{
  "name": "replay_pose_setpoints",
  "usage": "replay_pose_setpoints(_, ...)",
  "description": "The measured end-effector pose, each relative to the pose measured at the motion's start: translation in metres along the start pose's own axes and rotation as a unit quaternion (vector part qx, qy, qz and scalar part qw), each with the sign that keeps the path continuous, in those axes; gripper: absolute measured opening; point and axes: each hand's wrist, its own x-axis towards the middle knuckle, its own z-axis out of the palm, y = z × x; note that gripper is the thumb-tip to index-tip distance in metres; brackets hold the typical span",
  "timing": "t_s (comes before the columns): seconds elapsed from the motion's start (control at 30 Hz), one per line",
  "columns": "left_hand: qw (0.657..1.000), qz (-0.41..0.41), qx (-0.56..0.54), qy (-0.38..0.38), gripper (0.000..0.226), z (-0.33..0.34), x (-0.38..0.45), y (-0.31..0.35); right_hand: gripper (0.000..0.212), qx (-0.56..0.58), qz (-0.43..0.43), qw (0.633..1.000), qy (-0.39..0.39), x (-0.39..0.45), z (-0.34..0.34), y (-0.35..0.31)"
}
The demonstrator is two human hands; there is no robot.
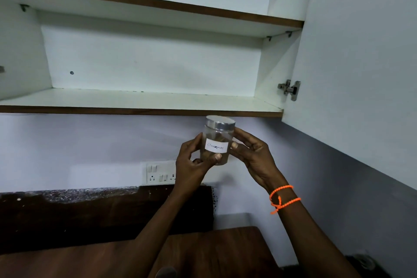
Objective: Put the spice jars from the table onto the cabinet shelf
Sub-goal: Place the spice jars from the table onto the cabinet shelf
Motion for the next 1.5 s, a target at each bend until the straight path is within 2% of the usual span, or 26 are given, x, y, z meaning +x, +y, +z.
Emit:
replay_pose_setpoints(0.1, 0.999, 0.039, 0.030, -0.002, 0.074, 0.021, 0.034, 0.011, 0.070, -0.007, -0.033, 0.999, 0.013, 0.018, -0.009, -0.016)
replay_pose_setpoints(0.23, 0.988, 0.115, 0.099, -0.028, 0.065, 0.064, 0.101, 0.034, 0.068, -0.034, -0.093, 0.993, 0.069, 0.062, -0.031, -0.051)
replay_pose_setpoints(0.37, 0.966, 0.120, 0.216, -0.073, 0.066, 0.107, 0.166, 0.040, 0.060, -0.132, -0.115, 0.975, 0.135, 0.106, -0.054, -0.070)
replay_pose_setpoints(0.5, 0.939, 0.079, 0.313, -0.121, 0.053, 0.136, 0.198, 0.029, 0.055, -0.292, -0.073, 0.930, 0.212, 0.133, -0.075, -0.062)
replay_pose_setpoints(0.63, 0.914, 0.086, 0.392, -0.068, 0.067, 0.153, 0.203, 0.017, 0.040, -0.403, -0.080, 0.881, 0.233, 0.145, -0.080, -0.054)
replay_pose_setpoints(0.73, 0.899, 0.090, 0.426, -0.036, 0.060, 0.159, 0.204, 0.010, 0.029, -0.464, -0.094, 0.844, 0.251, 0.148, -0.085, -0.045)
replay_pose_setpoints(0.83, 0.896, 0.070, 0.438, -0.013, 0.052, 0.163, 0.204, 0.007, 0.029, -0.450, -0.116, 0.836, 0.291, 0.148, -0.087, -0.036)
replay_pose_setpoints(0.97, 0.892, 0.066, 0.445, -0.037, 0.034, 0.162, 0.204, 0.005, 0.043, -0.418, -0.141, 0.836, 0.328, 0.143, -0.084, -0.028)
replay_pose_setpoints(1.13, 0.910, 0.065, 0.406, -0.045, 0.037, 0.157, 0.202, 0.010, 0.052, -0.416, -0.167, 0.826, 0.342, 0.121, -0.078, -0.024)
replay_pose_setpoints(1.23, 0.919, 0.082, 0.383, -0.043, 0.028, 0.154, 0.194, 0.012, 0.051, -0.430, -0.162, 0.822, 0.337, 0.092, -0.076, -0.009)
replay_pose_setpoints(1.33, 0.931, 0.162, 0.327, -0.001, 0.020, 0.146, 0.176, 0.007, 0.047, -0.453, -0.130, 0.819, 0.326, 0.049, -0.076, 0.024)
replay_pose_setpoints(1.4, 0.941, 0.220, 0.256, 0.006, 0.017, 0.141, 0.148, -0.007, 0.047, -0.454, -0.075, 0.837, 0.296, 0.014, -0.069, 0.050)
replay_pose_setpoints(1.5, 0.942, 0.225, 0.247, -0.005, 0.016, 0.111, 0.068, -0.056, 0.047, -0.446, 0.032, 0.861, 0.242, -0.043, -0.055, 0.092)
